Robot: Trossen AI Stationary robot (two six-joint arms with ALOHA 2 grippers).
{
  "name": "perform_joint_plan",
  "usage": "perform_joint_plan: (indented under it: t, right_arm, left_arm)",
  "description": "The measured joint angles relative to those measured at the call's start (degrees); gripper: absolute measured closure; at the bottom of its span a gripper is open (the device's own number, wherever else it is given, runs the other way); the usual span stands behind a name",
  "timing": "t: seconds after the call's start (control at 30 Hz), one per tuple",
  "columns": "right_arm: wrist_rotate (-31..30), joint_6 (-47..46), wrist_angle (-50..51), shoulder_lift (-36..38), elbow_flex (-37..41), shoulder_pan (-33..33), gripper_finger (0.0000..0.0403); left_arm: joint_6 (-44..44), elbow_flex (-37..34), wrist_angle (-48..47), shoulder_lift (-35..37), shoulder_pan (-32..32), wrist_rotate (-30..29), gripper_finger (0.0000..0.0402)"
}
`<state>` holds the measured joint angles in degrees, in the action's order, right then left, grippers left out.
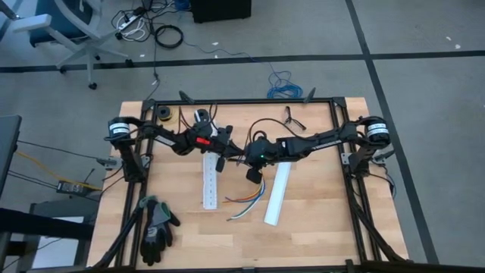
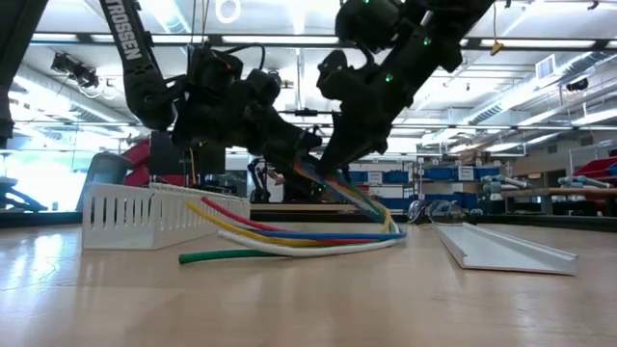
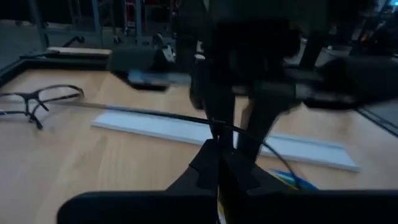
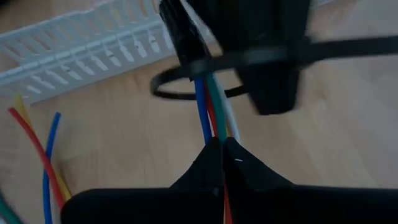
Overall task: Ziptie cables
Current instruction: Wrap the zip tie into the cable wires
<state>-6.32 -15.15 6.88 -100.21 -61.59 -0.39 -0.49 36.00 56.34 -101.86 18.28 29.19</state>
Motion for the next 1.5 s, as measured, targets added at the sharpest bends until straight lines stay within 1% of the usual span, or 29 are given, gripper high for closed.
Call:
perform_joint_plan:
  t: [0.1, 0.17, 0.53, 0.63, 0.73, 0.87, 0.97, 1.1, 1.17, 1.4, 1.5]
  right_arm:
    - [0.1, 0.0, 0.4, 0.0, 0.0, -0.1, 0.0401]
    - [0.1, 0.3, 0.2, 0.0, 0.0, -0.1, 0.0402]
    - [0.1, 0.8, -1.0, 0.1, 0.0, -0.1, 0.0402]
    - [0.1, 0.9, -1.2, 0.1, 0.0, -0.1, 0.0403]
    - [0.1, 0.9, -1.4, 0.1, 0.0, -0.1, 0.0403]
    - [0.1, 0.9, -1.5, 0.1, 0.0, -0.1, 0.0403]
    - [0.1, 0.9, -1.6, 0.1, 0.0, -0.1, 0.0403]
    - [0.1, 0.9, -1.7, 0.1, 0.0, -0.1, 0.0403]
    - [0.0, 1.2, -1.7, 0.1, 0.0, -0.1, 0.0403]
    - [0.0, 1.3, -1.8, 0.1, 0.0, -0.1, 0.0403]
    - [-0.1, 1.3, -1.9, 0.1, 0.0, -0.1, 0.0403]
  left_arm:
    - [-2.2, 0.0, 0.1, 0.0, 0.1, -0.1, 0.0380]
    - [-4.1, 0.0, -0.2, 0.0, 0.1, -1.4, 0.0368]
    - [-4.3, 0.0, -1.0, -0.1, 0.1, -1.7, 0.0268]
    - [-4.3, 0.0, -2.0, -0.1, 0.1, -1.7, 0.0251]
    - [-4.0, 0.0, -2.3, -0.1, 0.1, -1.7, 0.0244]
    - [-1.5, 0.0, -2.6, -0.1, 0.5, -1.7, 0.0244]
    - [-1.2, 0.0, -4.8, 0.0, 0.9, -1.7, 0.0244]
    - [4.5, 0.0, -12.1, 0.7, 1.3, -2.7, 0.0243]
    - [5.1, 0.4, -16.0, 2.0, 1.7, -3.4, 0.0243]
    - [9.2, 3.4, -28.5, 9.4, 2.8, -3.5, 0.0243]
    - [11.3, 5.0, -35.6, 11.7, 2.8, -3.5, 0.0243]
